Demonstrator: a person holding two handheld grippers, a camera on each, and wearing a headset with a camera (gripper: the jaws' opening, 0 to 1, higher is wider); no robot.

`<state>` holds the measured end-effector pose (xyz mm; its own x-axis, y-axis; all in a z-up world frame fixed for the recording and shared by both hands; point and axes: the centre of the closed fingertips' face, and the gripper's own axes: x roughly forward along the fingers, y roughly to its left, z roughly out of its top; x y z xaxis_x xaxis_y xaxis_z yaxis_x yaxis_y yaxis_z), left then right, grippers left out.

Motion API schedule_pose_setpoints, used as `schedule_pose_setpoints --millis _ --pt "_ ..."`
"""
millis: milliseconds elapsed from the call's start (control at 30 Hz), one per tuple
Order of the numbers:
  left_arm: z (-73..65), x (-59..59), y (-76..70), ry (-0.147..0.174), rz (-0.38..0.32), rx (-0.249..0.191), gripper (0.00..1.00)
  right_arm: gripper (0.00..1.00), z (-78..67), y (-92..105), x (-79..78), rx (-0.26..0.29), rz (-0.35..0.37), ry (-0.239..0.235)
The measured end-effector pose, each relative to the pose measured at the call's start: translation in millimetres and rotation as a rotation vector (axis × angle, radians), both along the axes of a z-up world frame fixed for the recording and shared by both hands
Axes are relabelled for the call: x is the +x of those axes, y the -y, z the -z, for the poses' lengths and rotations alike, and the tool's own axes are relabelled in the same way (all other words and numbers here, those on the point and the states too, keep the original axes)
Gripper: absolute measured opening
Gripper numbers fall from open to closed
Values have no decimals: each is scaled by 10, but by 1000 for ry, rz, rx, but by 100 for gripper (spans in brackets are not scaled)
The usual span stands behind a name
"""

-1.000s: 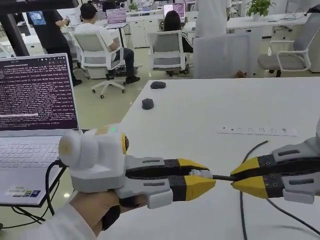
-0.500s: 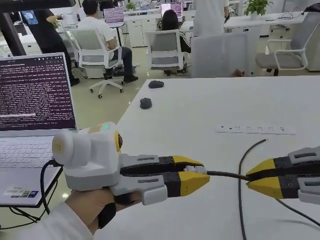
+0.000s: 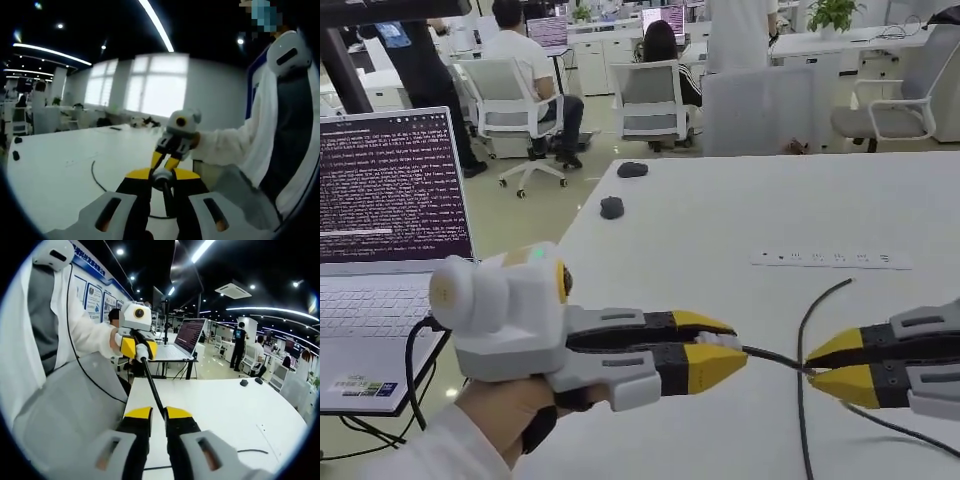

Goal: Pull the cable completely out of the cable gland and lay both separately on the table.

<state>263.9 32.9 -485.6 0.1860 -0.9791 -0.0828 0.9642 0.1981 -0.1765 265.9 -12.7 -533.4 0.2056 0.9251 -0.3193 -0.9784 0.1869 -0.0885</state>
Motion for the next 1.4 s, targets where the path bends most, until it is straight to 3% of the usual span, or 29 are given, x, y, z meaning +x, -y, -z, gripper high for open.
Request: schedule_pose_setpoints --millis 200,533,733,833,1133,1200,1333,1400 --pt "32 -23 23 -12 8 8 16 18 -66 -162 -22 15 -18 19" --pt "26 -38 43 -18 11 2 16 18 -118 -467 -77 32 -92 32" --pt "40 -37 25 -26 4 -3 16 14 -123 -495 -86 38 -111 30" --pt "43 -36 24 -28 3 -6 16 5 -112 -501 -125 36 -134 25" --pt "52 -14 11 -35 -3 -9 16 5 -114 -488 -87 29 -120 38" --pt "96 5 -2 -30 -12 27 16 4 -129 -477 -65 26 -111 43" --pt "125 18 -2 -27 -17 53 17 4 -155 -462 -44 27 -104 44" --pt "135 15 7 -3 -21 62 17 4 -156 -456 -41 23 -105 45"
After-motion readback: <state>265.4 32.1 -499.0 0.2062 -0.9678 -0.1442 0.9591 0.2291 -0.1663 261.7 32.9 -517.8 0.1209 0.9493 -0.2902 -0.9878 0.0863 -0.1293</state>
